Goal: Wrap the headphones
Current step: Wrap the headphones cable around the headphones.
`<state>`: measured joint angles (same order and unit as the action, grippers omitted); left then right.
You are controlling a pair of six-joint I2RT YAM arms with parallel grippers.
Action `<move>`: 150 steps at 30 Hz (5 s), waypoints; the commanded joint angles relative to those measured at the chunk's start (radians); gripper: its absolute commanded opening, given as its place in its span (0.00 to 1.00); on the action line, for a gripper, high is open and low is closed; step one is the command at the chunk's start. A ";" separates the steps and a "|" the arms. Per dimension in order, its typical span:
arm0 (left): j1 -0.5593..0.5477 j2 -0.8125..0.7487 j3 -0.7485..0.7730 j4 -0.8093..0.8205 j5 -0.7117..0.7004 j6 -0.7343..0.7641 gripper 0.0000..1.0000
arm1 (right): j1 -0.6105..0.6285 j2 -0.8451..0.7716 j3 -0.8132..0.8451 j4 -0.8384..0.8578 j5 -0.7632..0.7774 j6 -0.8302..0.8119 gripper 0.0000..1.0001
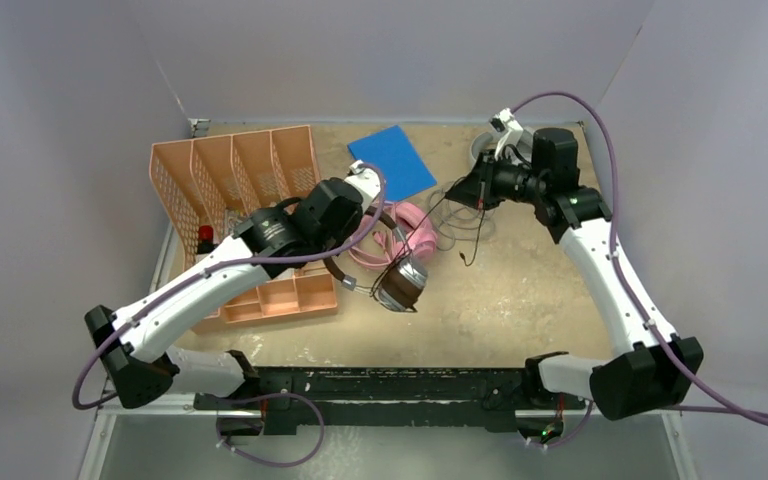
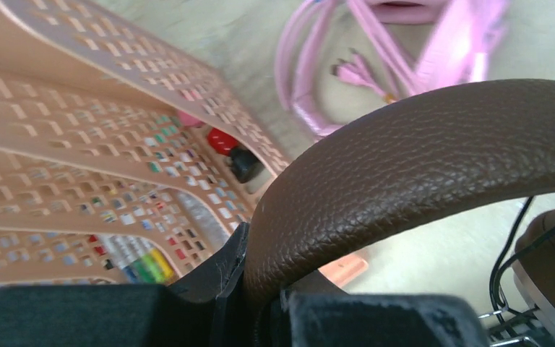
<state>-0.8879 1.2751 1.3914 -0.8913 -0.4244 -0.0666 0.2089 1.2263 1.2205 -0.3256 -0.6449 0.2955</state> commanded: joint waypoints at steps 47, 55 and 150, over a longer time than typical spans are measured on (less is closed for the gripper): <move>0.187 0.145 0.432 0.277 0.066 -0.659 0.00 | 0.348 -0.312 -0.659 0.802 0.218 0.396 0.10; 0.188 0.073 0.401 0.302 0.227 -0.555 0.00 | 0.346 -0.299 -0.689 0.834 0.209 0.381 0.00; -0.008 0.311 0.163 0.278 -0.246 -1.008 0.00 | 0.281 0.117 0.045 -0.244 0.475 0.248 0.17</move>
<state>-0.8978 1.6665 1.5406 -0.7464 -0.5823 -0.9619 0.4984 1.3418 1.2205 -0.4526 -0.1944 0.5816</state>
